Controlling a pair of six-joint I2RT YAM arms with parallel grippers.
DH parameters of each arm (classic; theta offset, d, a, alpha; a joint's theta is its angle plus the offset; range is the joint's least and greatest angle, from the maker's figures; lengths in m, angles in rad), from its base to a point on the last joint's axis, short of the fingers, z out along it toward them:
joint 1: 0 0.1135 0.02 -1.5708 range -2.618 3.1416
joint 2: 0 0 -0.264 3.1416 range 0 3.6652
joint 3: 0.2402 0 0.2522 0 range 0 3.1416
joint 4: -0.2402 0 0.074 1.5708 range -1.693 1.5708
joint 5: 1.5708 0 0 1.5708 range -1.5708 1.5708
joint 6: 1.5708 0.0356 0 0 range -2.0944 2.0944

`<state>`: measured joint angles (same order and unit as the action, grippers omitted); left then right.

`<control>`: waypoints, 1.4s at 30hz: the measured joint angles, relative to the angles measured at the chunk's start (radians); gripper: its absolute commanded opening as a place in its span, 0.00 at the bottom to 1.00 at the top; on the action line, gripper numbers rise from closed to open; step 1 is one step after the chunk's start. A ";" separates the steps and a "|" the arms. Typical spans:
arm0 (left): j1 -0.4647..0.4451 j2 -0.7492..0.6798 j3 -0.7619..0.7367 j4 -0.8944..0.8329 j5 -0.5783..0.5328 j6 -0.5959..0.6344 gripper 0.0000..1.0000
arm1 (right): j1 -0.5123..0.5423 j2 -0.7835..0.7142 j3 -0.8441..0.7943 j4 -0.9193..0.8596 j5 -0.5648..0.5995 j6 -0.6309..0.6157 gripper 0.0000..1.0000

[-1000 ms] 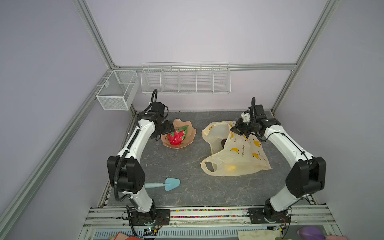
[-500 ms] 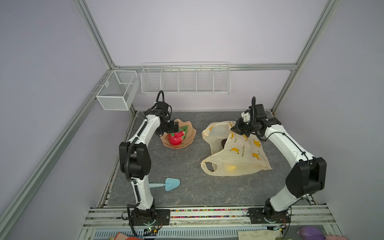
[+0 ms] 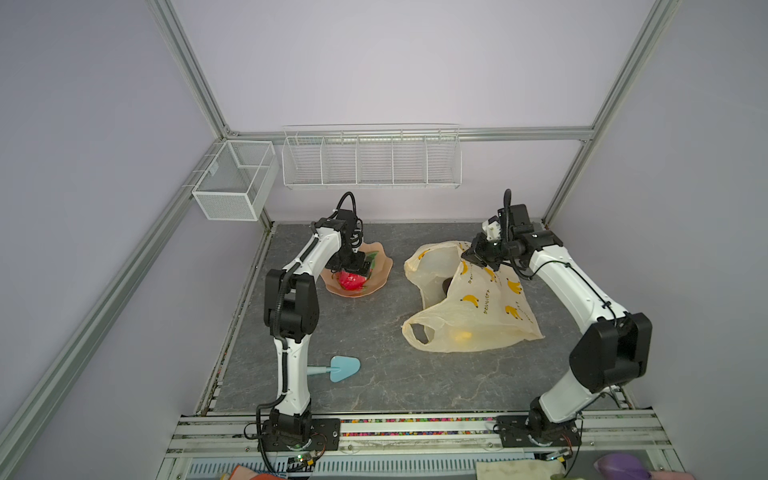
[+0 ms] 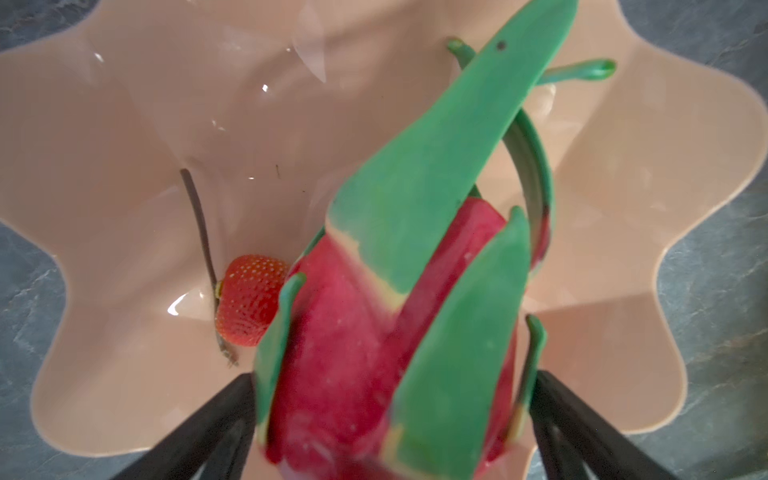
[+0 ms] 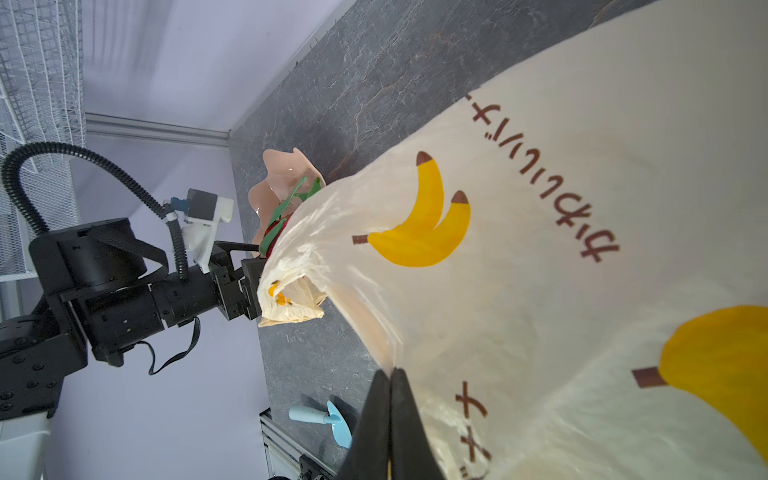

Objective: Place the fruits into the plastic bag
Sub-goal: 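Lower the left gripper onto the dragon fruit in the bowl, then grasp the red dragon fruit with the left gripper and lift it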

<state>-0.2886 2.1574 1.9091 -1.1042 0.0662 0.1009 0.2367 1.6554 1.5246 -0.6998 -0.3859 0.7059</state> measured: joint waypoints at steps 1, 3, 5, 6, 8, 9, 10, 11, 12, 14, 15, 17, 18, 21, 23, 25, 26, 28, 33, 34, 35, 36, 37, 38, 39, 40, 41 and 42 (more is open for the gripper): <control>0.000 0.003 0.003 -0.003 -0.003 0.003 1.00 | 0.000 0.000 0.002 -0.004 0.000 -0.001 0.07; -0.001 0.009 0.008 -0.005 -0.009 0.008 1.00 | -0.001 0.002 0.005 -0.009 0.000 -0.003 0.07; -0.003 0.011 0.008 -0.005 -0.015 0.010 1.00 | -0.001 0.006 0.012 -0.013 0.000 -0.004 0.07; -0.005 0.013 0.008 -0.004 -0.018 0.010 1.00 | -0.002 0.008 0.014 -0.014 0.000 -0.005 0.07; -0.010 0.016 0.008 -0.003 -0.026 0.010 0.99 | -0.003 0.013 0.015 -0.014 0.000 -0.005 0.07; -0.012 0.019 0.008 -0.002 -0.029 0.010 0.98 | -0.005 0.015 0.015 -0.016 0.000 -0.006 0.06; -0.013 0.021 0.008 0.000 -0.034 0.009 0.98 | -0.006 0.016 0.015 -0.017 0.000 -0.007 0.07; -0.014 0.022 0.006 0.003 -0.039 0.010 0.97 | -0.006 0.018 0.015 -0.019 0.000 -0.007 0.07; -0.014 0.022 0.003 0.006 -0.042 0.010 0.96 | -0.008 0.019 0.015 -0.019 0.000 -0.008 0.06; -0.014 0.022 0.000 0.010 -0.044 0.009 0.94 | -0.008 0.019 0.015 -0.021 0.000 -0.008 0.07; -0.014 0.022 0.000 0.011 -0.045 0.009 0.93 | -0.008 0.019 0.015 -0.021 0.000 -0.008 0.06; -0.015 0.022 -0.001 0.014 -0.049 0.009 0.91 | -0.008 0.019 0.015 -0.021 0.000 -0.007 0.07; -0.015 0.022 -0.002 0.016 -0.050 0.010 0.89 | -0.008 0.020 0.015 -0.021 0.000 -0.007 0.07; -0.016 0.021 -0.007 0.023 -0.051 0.010 0.85 | -0.008 0.023 0.015 -0.021 -0.001 -0.007 0.07; -0.016 0.018 -0.012 0.028 -0.051 0.010 0.80 | -0.008 0.025 0.015 -0.021 -0.001 -0.007 0.07; -0.018 0.014 -0.018 0.034 -0.055 0.009 0.76 | -0.008 0.026 0.015 -0.021 0.000 -0.007 0.07; -0.018 0.012 -0.021 0.038 -0.058 0.009 0.75 | -0.008 0.027 0.015 -0.021 0.000 -0.007 0.07; -0.020 0.005 -0.032 0.047 -0.062 0.008 0.71 | -0.008 0.027 0.016 -0.021 0.000 -0.007 0.07; -0.021 -0.013 -0.055 0.068 -0.066 0.002 0.58 | -0.008 0.027 0.016 -0.021 0.000 -0.007 0.06; -0.021 -0.017 -0.060 0.073 -0.066 -0.001 0.56 | -0.008 0.027 0.016 -0.021 0.000 -0.007 0.07; -0.021 -0.020 -0.065 0.076 -0.066 -0.003 0.54 | -0.008 0.027 0.016 -0.021 0.000 -0.007 0.07; -0.021 -0.023 -0.068 0.080 -0.065 -0.008 0.52 | -0.008 0.027 0.016 -0.021 0.000 -0.007 0.07; -0.021 -0.025 -0.069 0.082 -0.063 -0.011 0.51 | -0.008 0.027 0.016 -0.021 0.000 -0.007 0.07; -0.021 -0.028 -0.071 0.085 -0.060 -0.014 0.50 | -0.008 0.027 0.016 -0.021 0.000 -0.007 0.07; -0.021 -0.032 -0.074 0.089 -0.055 -0.018 0.49 | -0.008 0.027 0.017 -0.021 0.000 -0.007 0.07; -0.021 -0.035 -0.077 0.091 -0.048 -0.020 0.48 | -0.008 0.027 0.017 -0.021 0.000 -0.007 0.07; -0.021 -0.040 -0.079 0.093 -0.040 -0.022 0.46 | -0.008 0.027 0.018 -0.021 0.000 -0.007 0.07; -0.021 -0.045 -0.079 0.095 -0.034 -0.026 0.45 | -0.008 0.027 0.018 -0.021 0.000 -0.007 0.07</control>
<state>-0.3096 2.1120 1.8301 -1.0096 0.0326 0.0746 0.2283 1.6825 1.5429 -0.7204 -0.3859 0.6991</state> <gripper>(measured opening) 0.890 0.067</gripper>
